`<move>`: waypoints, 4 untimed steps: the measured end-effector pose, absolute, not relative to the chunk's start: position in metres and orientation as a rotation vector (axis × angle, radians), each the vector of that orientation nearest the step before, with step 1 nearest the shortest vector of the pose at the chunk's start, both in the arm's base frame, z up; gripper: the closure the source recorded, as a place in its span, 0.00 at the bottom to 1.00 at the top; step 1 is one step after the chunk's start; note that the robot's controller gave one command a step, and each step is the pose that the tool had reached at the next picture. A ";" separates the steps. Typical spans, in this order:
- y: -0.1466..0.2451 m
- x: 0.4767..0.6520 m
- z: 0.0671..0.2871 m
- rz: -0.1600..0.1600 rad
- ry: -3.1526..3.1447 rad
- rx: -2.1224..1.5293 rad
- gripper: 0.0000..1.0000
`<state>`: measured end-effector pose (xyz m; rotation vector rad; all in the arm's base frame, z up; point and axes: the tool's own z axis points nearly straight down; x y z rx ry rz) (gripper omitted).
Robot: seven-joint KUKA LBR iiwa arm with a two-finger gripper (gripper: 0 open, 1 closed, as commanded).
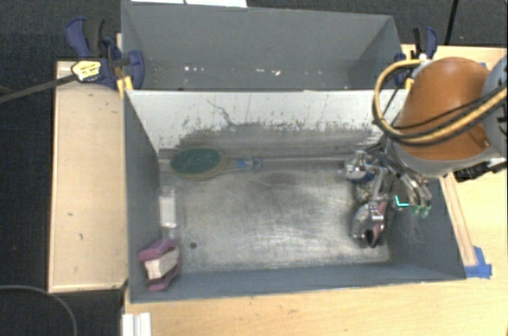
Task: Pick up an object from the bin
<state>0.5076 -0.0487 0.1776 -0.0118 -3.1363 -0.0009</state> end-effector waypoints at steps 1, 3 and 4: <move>-0.065 0.526 0.208 0.001 -3.144 -0.162 0.00; -0.149 0.562 0.137 0.004 -3.143 -0.202 0.00; -0.138 0.575 0.118 -0.012 -3.152 0.058 0.00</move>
Offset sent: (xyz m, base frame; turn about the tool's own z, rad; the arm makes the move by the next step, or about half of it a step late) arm 0.0166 -0.0161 0.0292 0.0963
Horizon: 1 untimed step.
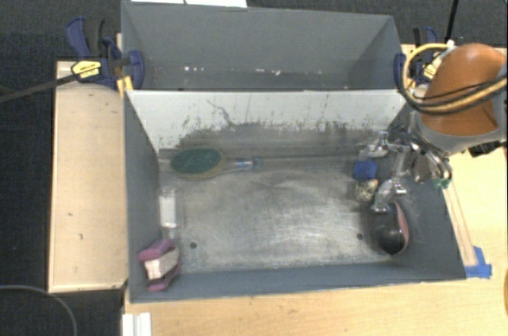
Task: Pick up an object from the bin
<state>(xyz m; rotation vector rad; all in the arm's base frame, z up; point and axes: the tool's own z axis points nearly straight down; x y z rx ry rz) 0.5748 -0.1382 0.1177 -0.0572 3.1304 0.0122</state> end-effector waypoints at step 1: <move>-0.129 0.567 0.089 0.043 3.108 -0.280 0.00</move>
Offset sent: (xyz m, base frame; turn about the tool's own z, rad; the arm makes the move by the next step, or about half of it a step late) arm -0.0158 -0.0100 -0.0337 -0.1447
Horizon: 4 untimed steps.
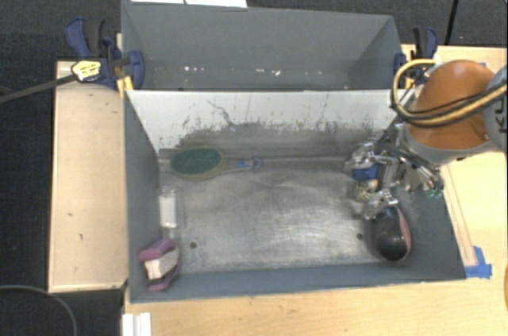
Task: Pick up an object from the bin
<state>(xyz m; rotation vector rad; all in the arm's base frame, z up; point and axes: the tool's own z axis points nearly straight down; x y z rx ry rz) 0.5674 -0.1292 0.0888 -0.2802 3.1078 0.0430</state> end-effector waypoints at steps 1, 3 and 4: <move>-0.151 0.585 0.156 -0.005 3.074 -0.602 0.00; -0.136 0.558 0.079 -0.017 2.978 -0.890 1.00; -0.116 0.535 0.238 -0.008 2.872 -1.250 1.00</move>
Offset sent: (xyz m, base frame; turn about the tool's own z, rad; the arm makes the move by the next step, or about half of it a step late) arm 0.0152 -0.0217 0.0643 -0.2086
